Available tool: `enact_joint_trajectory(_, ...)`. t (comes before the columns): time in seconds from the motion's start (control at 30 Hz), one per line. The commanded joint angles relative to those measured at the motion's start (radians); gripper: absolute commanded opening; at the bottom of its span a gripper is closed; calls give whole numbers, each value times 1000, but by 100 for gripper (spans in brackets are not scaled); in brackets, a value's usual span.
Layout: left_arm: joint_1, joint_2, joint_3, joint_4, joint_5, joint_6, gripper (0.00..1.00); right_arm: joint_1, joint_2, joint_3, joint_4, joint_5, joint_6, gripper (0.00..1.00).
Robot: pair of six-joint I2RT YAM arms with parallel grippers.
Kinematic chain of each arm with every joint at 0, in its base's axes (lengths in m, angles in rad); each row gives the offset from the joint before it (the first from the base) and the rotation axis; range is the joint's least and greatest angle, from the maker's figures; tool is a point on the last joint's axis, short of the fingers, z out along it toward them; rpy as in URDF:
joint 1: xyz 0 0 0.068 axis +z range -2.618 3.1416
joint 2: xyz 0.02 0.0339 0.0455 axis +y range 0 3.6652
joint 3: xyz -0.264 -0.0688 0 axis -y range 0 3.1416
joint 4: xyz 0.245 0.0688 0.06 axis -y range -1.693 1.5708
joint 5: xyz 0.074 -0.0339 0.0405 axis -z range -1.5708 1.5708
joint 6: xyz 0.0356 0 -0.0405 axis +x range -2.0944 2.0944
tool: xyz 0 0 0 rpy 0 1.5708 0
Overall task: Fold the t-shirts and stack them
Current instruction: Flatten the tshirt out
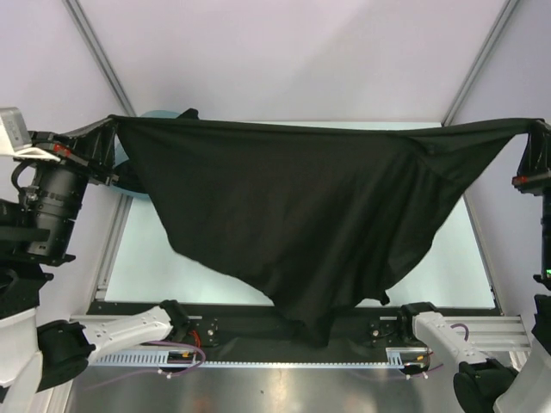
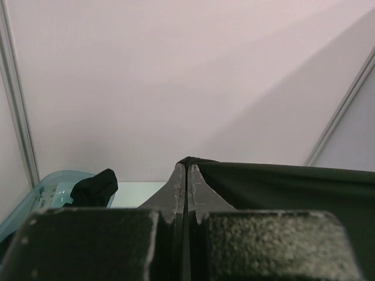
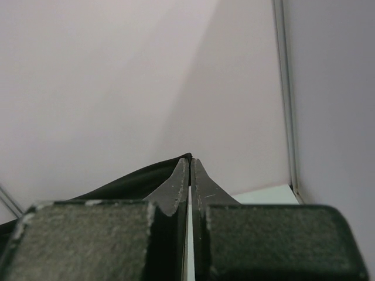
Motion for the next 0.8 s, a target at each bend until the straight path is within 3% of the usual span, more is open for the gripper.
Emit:
enact_joint_trajectory(0.0, 15, 6, 20, 9, -25, 16, 0, 2, 1, 36, 46, 138, -44, 0)
enact_joint_trajectory(0.47, 15, -101, 47, -76, 133, -116, 0, 2, -29, 303, -140, 76, 50, 0)
enact_joint_trajectory(0.63, 15, -101, 70, -74, 184, -121, 0, 2, -53, 324, -154, 62, 86, 0)
enact_joint_trajectory(0.77, 15, -89, -24, -15, 195, -96, 1, 2, -45, 289, -105, 61, 100, 0)
